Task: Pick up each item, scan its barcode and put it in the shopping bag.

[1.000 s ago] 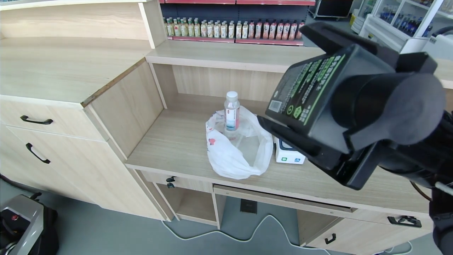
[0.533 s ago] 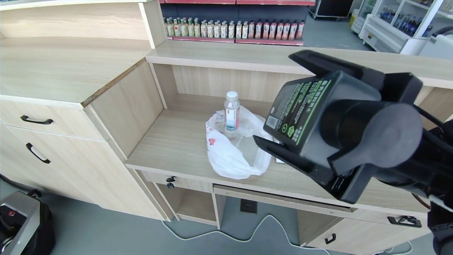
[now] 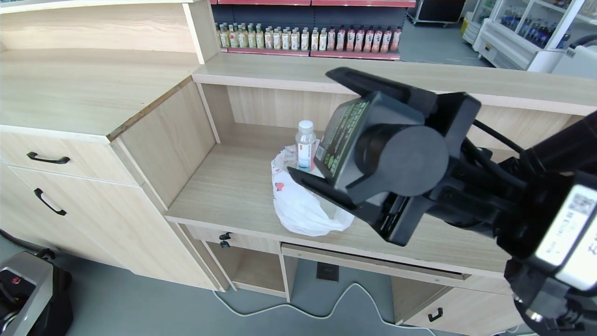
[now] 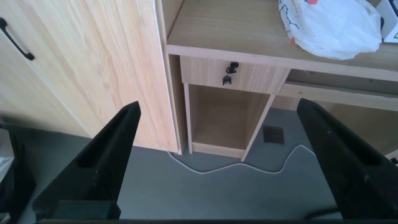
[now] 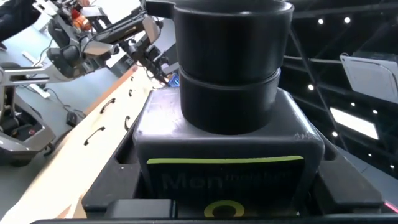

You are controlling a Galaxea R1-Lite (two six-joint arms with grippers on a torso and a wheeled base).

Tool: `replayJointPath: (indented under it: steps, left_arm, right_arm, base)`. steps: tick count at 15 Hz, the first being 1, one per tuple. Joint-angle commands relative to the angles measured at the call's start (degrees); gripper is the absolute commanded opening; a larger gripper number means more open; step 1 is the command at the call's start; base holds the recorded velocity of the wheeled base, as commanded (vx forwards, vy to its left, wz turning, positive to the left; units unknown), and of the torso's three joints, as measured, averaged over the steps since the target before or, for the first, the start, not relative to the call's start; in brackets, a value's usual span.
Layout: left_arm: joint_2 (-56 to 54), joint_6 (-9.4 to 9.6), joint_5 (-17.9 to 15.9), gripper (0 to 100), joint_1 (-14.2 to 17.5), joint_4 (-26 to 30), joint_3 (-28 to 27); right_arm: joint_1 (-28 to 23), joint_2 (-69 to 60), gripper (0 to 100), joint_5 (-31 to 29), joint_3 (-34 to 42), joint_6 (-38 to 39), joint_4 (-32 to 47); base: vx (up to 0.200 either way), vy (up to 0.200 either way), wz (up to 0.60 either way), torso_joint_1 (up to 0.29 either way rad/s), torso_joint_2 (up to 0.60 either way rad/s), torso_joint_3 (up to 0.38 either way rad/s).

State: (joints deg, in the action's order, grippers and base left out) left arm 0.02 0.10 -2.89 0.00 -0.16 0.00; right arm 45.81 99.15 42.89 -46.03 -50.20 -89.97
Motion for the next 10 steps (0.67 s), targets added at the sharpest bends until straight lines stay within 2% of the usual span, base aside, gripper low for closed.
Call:
replayJointPath:
  steps: [1, 10]
  left_arm:
    - [-0.02, -0.01, -0.01, 100, -0.09, -0.02, 0.00]
    - [-0.02, -0.01, -0.01, 100, 0.00, -0.02, 0.00]
  right_arm:
    - [1.74, 2.37, 0, 0.00, -0.20, -0.16, -0.03]
    - [2.26, 3.25, 0, -2.98, -0.55, -0.42, -0.03]
  base:
    - [0.000, 0.000, 0.00, 0.000, 0.00, 0.000]
    - [0.000, 0.000, 0.00, 0.000, 0.00, 0.000]
